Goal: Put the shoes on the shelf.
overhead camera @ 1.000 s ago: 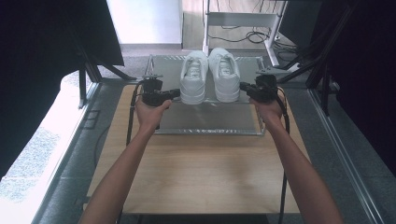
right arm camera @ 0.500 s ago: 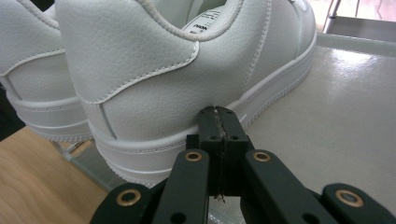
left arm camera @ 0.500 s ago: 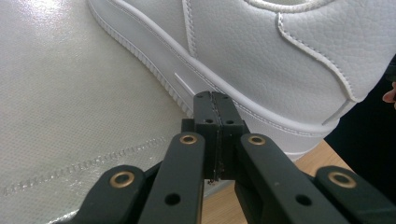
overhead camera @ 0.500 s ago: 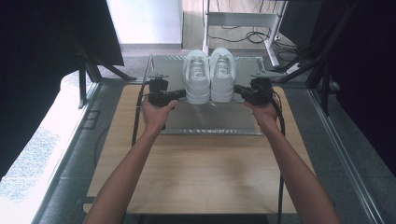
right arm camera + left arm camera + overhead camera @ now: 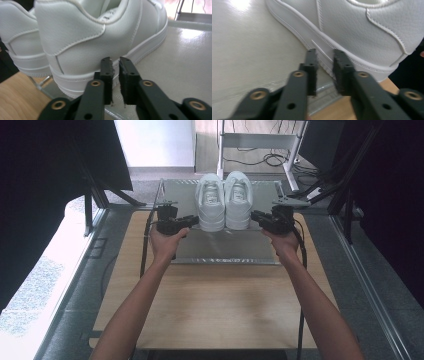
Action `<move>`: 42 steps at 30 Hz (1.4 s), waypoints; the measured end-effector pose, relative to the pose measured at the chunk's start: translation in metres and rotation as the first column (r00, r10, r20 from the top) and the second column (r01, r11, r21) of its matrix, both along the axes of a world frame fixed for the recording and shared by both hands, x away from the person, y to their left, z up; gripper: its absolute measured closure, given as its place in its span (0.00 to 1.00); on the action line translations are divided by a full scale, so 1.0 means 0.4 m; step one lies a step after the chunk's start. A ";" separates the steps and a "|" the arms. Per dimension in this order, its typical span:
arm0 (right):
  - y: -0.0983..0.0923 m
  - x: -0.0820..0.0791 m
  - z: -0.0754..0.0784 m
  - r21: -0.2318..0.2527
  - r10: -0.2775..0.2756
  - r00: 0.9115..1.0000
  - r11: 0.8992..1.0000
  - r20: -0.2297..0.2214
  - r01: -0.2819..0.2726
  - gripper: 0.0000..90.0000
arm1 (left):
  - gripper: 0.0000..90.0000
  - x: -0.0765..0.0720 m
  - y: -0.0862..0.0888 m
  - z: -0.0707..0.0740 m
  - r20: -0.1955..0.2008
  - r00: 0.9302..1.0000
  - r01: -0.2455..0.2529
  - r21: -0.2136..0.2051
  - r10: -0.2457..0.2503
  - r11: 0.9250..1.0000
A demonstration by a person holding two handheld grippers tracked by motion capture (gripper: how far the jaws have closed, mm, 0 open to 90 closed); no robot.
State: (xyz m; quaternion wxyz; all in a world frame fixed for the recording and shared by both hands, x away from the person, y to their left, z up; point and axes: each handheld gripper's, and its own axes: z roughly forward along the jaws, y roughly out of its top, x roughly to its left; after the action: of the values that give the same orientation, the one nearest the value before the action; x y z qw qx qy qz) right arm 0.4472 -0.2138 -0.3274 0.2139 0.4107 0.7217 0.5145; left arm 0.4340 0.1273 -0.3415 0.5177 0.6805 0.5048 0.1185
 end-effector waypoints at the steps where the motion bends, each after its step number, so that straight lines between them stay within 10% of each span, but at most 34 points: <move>1: -0.001 -0.004 0.001 0.001 -0.003 1.000 1.000 0.009 0.003 0.83 | 0.75 -0.005 0.004 0.002 0.011 1.000 -0.009 0.004 0.009 1.000; 12: -0.013 -0.089 -0.011 -0.014 0.046 0.993 0.999 0.109 -0.045 0.62 | 0.53 -0.103 0.057 -0.009 0.058 0.998 0.021 -0.026 -0.020 0.999; 22: -0.045 -0.186 -0.079 0.023 0.051 0.988 0.998 0.144 -0.055 0.61 | 0.45 -0.197 0.065 -0.064 0.108 0.992 0.061 0.073 -0.068 0.996; 34: -0.096 -0.312 -0.211 0.064 0.054 0.995 0.996 0.079 -0.059 0.58 | 0.41 -0.335 0.070 -0.185 0.072 0.983 0.166 0.075 -0.171 0.983; 42: -0.099 -0.351 -0.312 0.045 0.069 0.998 0.997 -0.004 -0.068 0.57 | 0.41 -0.363 0.092 -0.245 0.015 0.985 0.168 0.076 -0.170 0.983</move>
State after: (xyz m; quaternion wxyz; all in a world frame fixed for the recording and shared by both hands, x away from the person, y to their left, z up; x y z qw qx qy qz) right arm 0.3068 -0.2535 -0.4521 0.1848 0.3919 0.7241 0.5366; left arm 0.2890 0.1642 -0.4394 0.5055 0.7385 0.4348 0.1002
